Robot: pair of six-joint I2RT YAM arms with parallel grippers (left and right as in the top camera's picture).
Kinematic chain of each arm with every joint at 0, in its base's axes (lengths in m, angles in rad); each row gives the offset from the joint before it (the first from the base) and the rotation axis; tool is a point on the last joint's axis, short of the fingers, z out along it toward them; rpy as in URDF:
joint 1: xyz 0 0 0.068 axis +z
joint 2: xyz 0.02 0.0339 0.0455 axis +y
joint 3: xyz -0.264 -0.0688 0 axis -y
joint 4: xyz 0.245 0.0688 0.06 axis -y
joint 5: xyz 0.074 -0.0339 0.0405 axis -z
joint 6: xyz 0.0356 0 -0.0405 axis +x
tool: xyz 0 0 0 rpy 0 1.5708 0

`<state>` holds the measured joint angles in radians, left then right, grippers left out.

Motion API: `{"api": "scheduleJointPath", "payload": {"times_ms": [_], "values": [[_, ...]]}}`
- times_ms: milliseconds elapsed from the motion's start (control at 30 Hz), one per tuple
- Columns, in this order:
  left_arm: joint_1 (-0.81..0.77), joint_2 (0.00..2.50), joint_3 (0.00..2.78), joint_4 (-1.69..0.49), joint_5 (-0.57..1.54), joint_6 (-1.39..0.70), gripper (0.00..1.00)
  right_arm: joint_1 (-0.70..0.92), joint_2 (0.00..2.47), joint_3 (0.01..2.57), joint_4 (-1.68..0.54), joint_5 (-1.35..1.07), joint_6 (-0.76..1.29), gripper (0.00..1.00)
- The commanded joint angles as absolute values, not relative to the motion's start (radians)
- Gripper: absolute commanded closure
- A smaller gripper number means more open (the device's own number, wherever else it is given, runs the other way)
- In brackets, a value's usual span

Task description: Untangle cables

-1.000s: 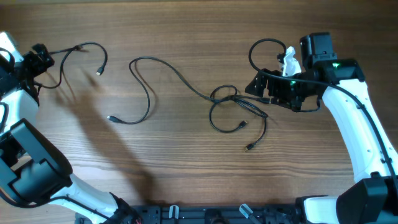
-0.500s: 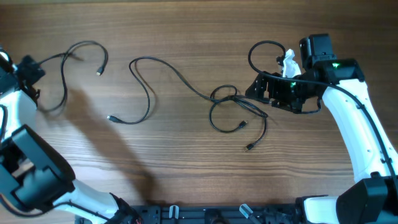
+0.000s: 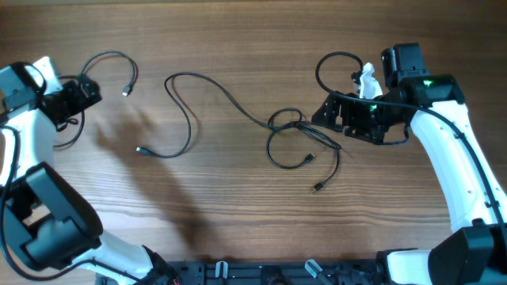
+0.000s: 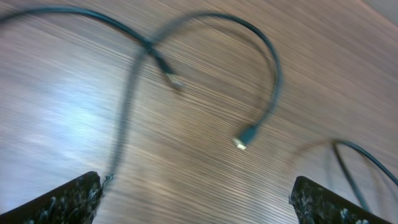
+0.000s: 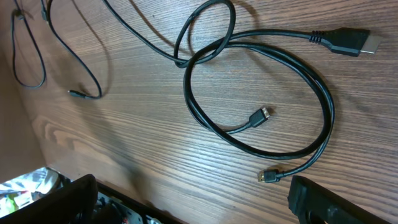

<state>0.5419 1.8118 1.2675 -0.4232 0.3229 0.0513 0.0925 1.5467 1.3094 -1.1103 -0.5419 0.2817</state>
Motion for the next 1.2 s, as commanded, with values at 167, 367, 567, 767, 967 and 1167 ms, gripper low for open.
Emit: {"api": "scheduleJointPath", "payload": {"times_ms": [167, 367, 567, 767, 967, 1167], "values": [[0.420, 1.918, 1.269, -0.422, 0.324, 0.102, 0.00, 0.093, 1.554, 1.301, -1.112, -0.560, 0.263, 0.00], [0.337, 1.935, 1.269, -0.265, 0.306, 0.101, 0.03, 0.093, 1.554, 1.301, -1.113, -0.604, 0.263, 0.00], [0.310, 2.041, 1.269, -0.147, 0.140, 0.101, 0.05, 0.093, 1.554, 1.301, -1.117, -0.604, 0.290, 0.00], [0.306, 2.082, 1.269, -0.029, 0.136, 0.129, 0.23, 0.105, 1.554, 1.301, -1.119, -0.604, 0.299, 0.00], [0.294, 2.129, 1.269, 0.009, 0.142, 0.128, 0.26, 0.147, 1.554, 1.301, -1.097, -0.604, 0.318, 0.00], [0.260, 2.143, 1.269, 0.023, 0.181, 0.154, 0.23, 0.174, 1.554, 1.301, -1.085, -0.604, 0.318, 0.00]]}}
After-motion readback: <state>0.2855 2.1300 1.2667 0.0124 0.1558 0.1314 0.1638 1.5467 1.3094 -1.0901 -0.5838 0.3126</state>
